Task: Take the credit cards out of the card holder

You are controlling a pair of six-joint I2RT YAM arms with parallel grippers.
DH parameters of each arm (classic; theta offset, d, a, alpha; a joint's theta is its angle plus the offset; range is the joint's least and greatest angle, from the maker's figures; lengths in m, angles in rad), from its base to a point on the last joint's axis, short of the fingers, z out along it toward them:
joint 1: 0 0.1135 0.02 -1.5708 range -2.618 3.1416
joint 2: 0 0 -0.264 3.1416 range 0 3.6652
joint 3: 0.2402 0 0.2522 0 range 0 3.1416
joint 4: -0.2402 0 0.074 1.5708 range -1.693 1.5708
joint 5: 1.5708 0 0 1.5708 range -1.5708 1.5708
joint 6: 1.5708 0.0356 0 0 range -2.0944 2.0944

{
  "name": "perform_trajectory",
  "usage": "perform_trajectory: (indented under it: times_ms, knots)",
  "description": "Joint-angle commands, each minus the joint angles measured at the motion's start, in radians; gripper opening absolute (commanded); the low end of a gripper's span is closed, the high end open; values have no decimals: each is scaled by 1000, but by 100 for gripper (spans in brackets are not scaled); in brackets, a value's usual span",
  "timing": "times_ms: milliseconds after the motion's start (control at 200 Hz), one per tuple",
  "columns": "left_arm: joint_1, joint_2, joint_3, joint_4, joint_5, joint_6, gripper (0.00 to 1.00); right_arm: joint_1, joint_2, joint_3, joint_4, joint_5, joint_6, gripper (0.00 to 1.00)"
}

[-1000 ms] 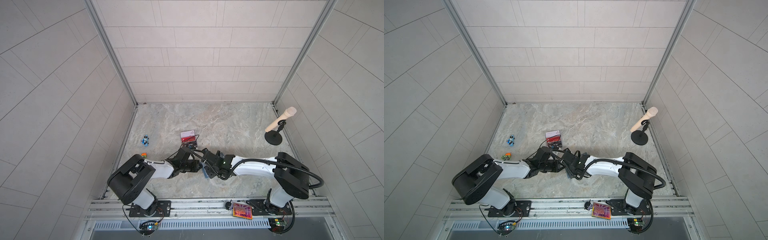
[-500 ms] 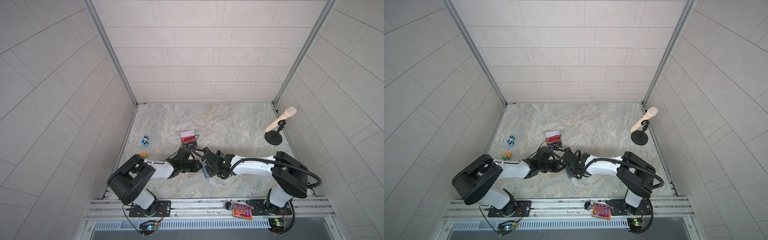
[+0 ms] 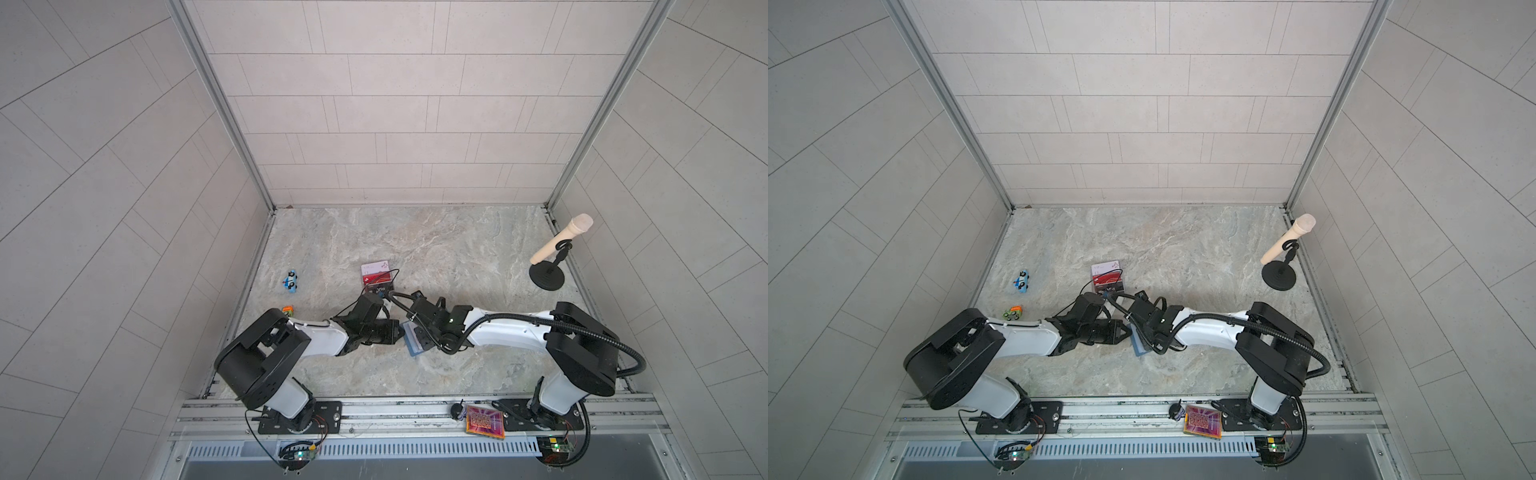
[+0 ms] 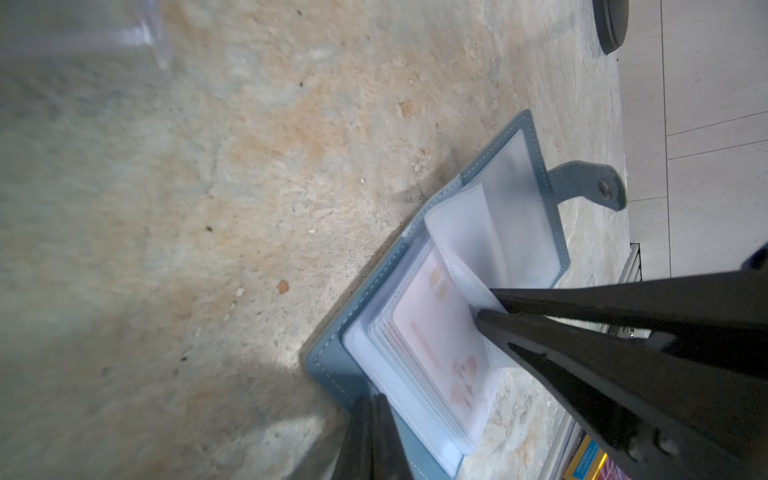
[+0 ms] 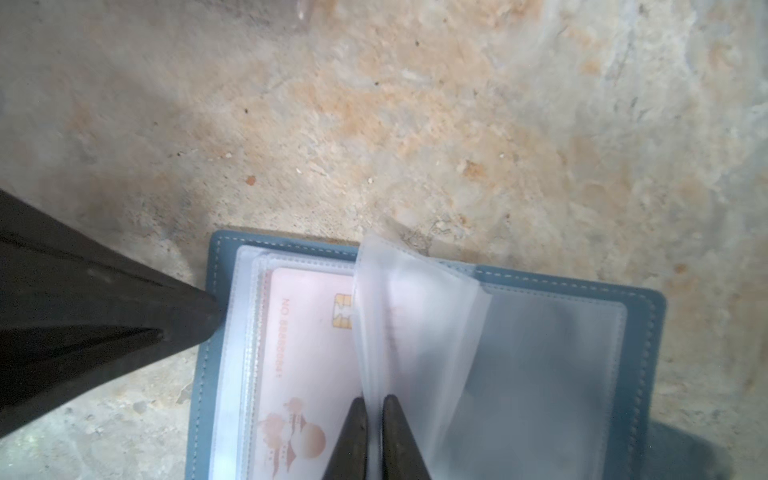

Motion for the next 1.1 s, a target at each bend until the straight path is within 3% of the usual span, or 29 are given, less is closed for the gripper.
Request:
perform_trajectory:
  times_ms: [0,295,486,846,1091]
  knots:
    - [2,29,-1,-74,-26,18,1,-19,-46,-18,-52,50,11,12]
    - [2,36,1,-66,-21,18,1,-78,-88,-62,-65,47,18,15]
    - [2,36,-1,-59,-16,18,2,-100,-99,-72,-85,53,18,23]
    - [3,46,26,-66,6,23,3,-140,-156,-108,-121,75,18,25]
    - [2,27,49,-106,7,31,4,-142,-205,-101,-213,170,-12,29]
